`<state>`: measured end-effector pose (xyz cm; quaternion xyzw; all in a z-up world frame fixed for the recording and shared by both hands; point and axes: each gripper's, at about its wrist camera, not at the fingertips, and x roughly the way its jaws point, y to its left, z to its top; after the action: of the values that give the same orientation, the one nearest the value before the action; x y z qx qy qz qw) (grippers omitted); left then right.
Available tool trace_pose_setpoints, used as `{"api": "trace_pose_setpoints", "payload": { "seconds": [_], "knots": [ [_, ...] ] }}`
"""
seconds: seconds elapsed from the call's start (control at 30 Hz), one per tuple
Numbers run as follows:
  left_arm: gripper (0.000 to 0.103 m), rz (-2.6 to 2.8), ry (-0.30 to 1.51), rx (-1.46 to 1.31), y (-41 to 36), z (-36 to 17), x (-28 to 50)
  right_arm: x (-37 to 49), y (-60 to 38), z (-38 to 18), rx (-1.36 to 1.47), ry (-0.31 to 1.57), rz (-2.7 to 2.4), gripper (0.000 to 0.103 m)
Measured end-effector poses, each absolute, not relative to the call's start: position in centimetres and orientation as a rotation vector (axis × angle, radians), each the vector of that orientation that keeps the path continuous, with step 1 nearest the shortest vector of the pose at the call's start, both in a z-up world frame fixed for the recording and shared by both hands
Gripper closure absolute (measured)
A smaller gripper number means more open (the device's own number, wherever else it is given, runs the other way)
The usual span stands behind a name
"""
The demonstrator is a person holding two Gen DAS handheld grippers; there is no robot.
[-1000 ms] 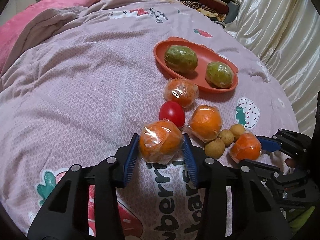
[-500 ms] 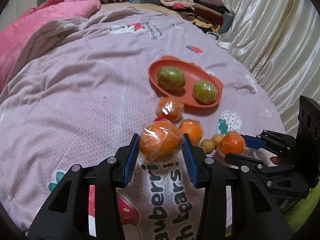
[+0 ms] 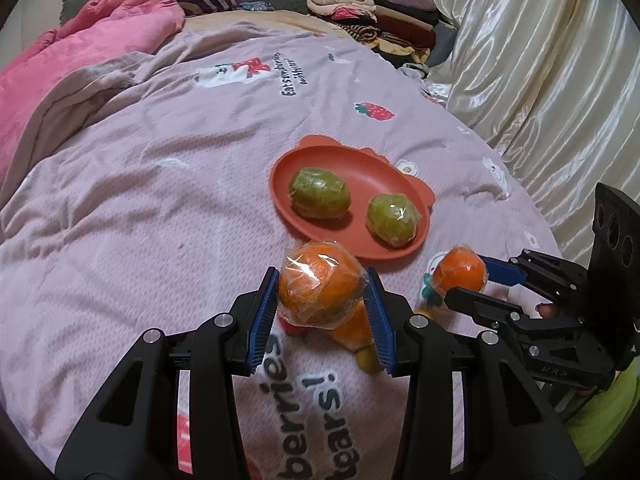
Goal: Organize fruits
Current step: 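Carry both wrapped oranges onto the orange plate and open both tools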
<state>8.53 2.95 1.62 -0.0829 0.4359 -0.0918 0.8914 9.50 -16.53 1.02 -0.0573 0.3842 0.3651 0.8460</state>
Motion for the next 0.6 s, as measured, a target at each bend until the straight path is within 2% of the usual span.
{"api": "trace_pose_setpoints", "payload": {
  "seconds": [0.6],
  "knots": [
    [0.068,-0.233,0.957,-0.111,0.3,1.0,13.6,13.9,-17.5,1.9,-0.138,0.761,0.725,0.063]
  ]
}}
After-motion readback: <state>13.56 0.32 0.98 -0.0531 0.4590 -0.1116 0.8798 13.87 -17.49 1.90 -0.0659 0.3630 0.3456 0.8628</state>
